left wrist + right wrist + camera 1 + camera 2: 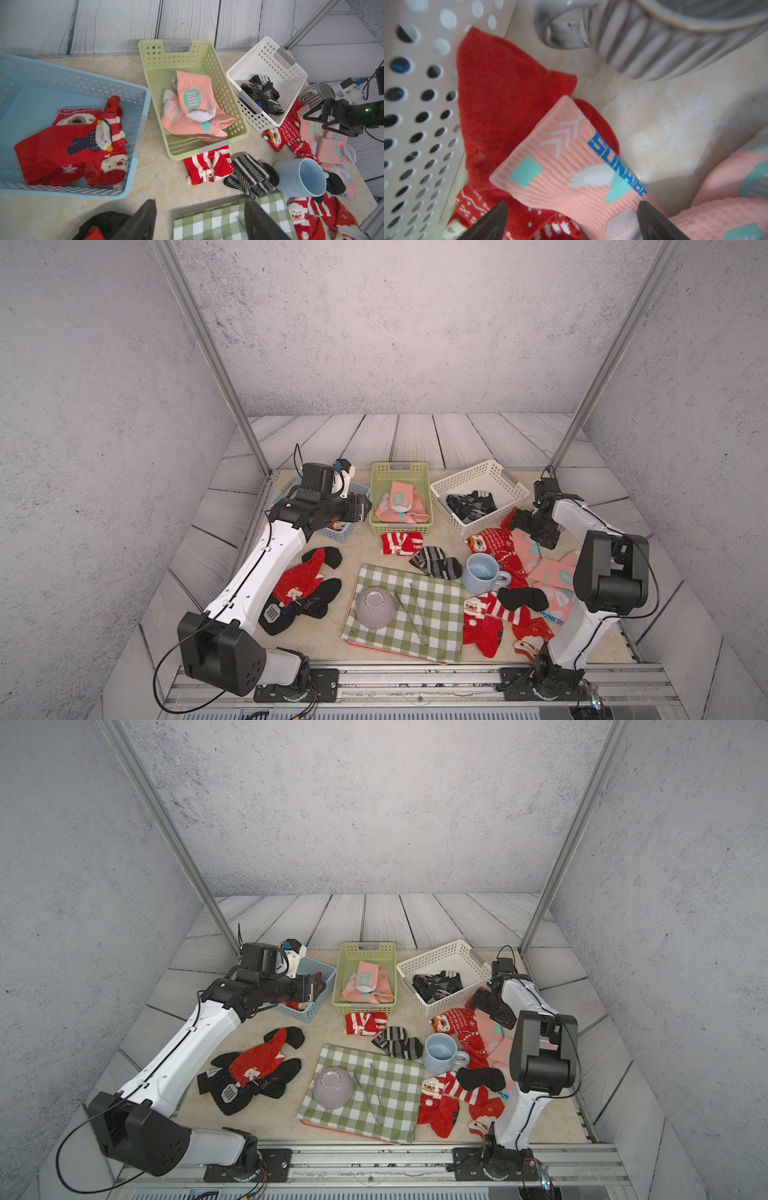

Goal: Sort the socks into the basket by color
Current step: Pick up the sock from the center of the board.

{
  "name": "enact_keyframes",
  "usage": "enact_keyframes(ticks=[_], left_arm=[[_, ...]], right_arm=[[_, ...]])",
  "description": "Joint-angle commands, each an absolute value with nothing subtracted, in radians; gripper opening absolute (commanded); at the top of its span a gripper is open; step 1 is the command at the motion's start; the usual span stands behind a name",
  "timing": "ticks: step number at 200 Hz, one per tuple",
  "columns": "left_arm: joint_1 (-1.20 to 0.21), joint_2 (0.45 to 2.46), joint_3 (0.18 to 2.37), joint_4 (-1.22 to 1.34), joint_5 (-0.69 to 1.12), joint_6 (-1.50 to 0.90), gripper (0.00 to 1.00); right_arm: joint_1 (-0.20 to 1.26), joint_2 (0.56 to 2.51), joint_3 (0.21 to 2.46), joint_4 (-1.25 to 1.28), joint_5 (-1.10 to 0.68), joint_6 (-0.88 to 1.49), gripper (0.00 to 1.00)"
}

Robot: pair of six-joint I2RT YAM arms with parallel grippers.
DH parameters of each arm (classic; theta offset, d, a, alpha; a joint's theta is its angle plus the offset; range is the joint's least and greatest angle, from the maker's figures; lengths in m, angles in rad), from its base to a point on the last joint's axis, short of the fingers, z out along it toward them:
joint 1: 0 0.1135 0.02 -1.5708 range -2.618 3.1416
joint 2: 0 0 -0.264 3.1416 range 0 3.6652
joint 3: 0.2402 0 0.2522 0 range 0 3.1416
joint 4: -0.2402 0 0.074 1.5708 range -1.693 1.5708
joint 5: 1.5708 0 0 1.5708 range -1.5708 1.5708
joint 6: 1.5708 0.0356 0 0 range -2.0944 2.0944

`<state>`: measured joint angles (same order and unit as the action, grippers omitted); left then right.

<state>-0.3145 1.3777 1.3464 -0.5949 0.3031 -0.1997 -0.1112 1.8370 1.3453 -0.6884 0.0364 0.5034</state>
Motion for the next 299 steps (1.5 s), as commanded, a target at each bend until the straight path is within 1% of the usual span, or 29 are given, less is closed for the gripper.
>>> enact_keyframes(ticks=[1, 37, 63, 88, 100, 111, 127, 132, 134, 142, 151, 154, 163, 182, 196, 205, 210, 216, 220, 229, 231, 236, 299], left_arm=[[-0.307, 1.348, 1.311, -0.572, 0.313, -0.176, 0.7], [-0.305, 1.261, 1.266, -0.601, 0.316, -0.163, 0.7], [-0.304, 1.249, 1.245, -0.618, 0.297, -0.157, 0.7], [-0.304, 1.236, 1.22, -0.58, 0.306, -0.173, 0.7], [-0.304, 1.241, 1.216, -0.56, 0.305, -0.187, 0.7], [-0.302, 1.255, 1.225, -0.551, 0.326, -0.202, 0.69], [-0.302, 1.276, 1.227, -0.523, 0.353, -0.214, 0.69], [-0.302, 1.283, 1.226, -0.516, 0.357, -0.216, 0.68], [-0.302, 1.286, 1.227, -0.513, 0.357, -0.217, 0.68], [-0.302, 1.298, 1.231, -0.507, 0.359, -0.219, 0.68], [-0.302, 1.307, 1.235, -0.505, 0.361, -0.222, 0.67], [-0.302, 1.308, 1.236, -0.504, 0.364, -0.225, 0.67], [-0.302, 1.308, 1.234, -0.5, 0.367, -0.224, 0.67], [-0.302, 1.307, 1.233, -0.504, 0.362, -0.219, 0.67], [-0.302, 1.304, 1.228, -0.506, 0.359, -0.215, 0.67], [-0.302, 1.3, 1.221, -0.505, 0.357, -0.215, 0.67], [-0.302, 1.298, 1.218, -0.502, 0.357, -0.216, 0.67], [-0.302, 1.296, 1.213, -0.499, 0.359, -0.218, 0.67], [-0.302, 1.295, 1.212, -0.499, 0.359, -0.218, 0.67], [-0.302, 1.294, 1.208, -0.5, 0.36, -0.218, 0.67], [-0.302, 1.293, 1.209, -0.5, 0.36, -0.218, 0.67], [-0.302, 1.292, 1.209, -0.501, 0.36, -0.218, 0.67], [-0.302, 1.273, 1.202, -0.511, 0.352, -0.213, 0.67]], right_arm=[[-0.119, 1.854, 1.346, -0.641, 0.056, 0.499, 0.96], [-0.12, 1.882, 1.339, -0.613, 0.031, 0.49, 0.93], [-0.123, 1.908, 1.337, -0.605, -0.002, 0.502, 0.9], [-0.124, 1.915, 1.33, -0.585, -0.02, 0.517, 0.82], [-0.123, 1.915, 1.331, -0.588, -0.026, 0.521, 0.75], [-0.123, 1.906, 1.337, -0.603, -0.03, 0.523, 0.64], [-0.124, 1.886, 1.34, -0.615, -0.035, 0.521, 0.45], [-0.124, 1.881, 1.338, -0.617, -0.038, 0.523, 0.42], [-0.123, 1.879, 1.338, -0.619, -0.039, 0.524, 0.39], [-0.123, 1.872, 1.338, -0.626, -0.045, 0.526, 0.33], [-0.123, 1.859, 1.334, -0.634, -0.049, 0.529, 0.31], [-0.123, 1.855, 1.331, -0.633, -0.051, 0.529, 0.27], [-0.123, 1.838, 1.319, -0.629, -0.052, 0.531, 0.21], [-0.122, 1.807, 1.304, -0.634, -0.046, 0.534, 0.2], [-0.123, 1.789, 1.296, -0.634, -0.051, 0.531, 0.24], [-0.122, 1.779, 1.285, -0.625, -0.051, 0.531, 0.25], [-0.122, 1.775, 1.283, -0.623, -0.052, 0.53, 0.24], [-0.123, 1.771, 1.281, -0.625, -0.052, 0.532, 0.2], [-0.122, 1.769, 1.28, -0.627, -0.052, 0.533, 0.14], [-0.122, 1.763, 1.278, -0.633, -0.055, 0.538, 0.06], [-0.122, 1.76, 1.277, -0.633, -0.056, 0.538, 0.03], [-0.121, 1.751, 1.273, -0.635, -0.059, 0.539, 0.0], [-0.118, 1.552, 1.24, -0.677, -0.063, 0.567, 0.0]])
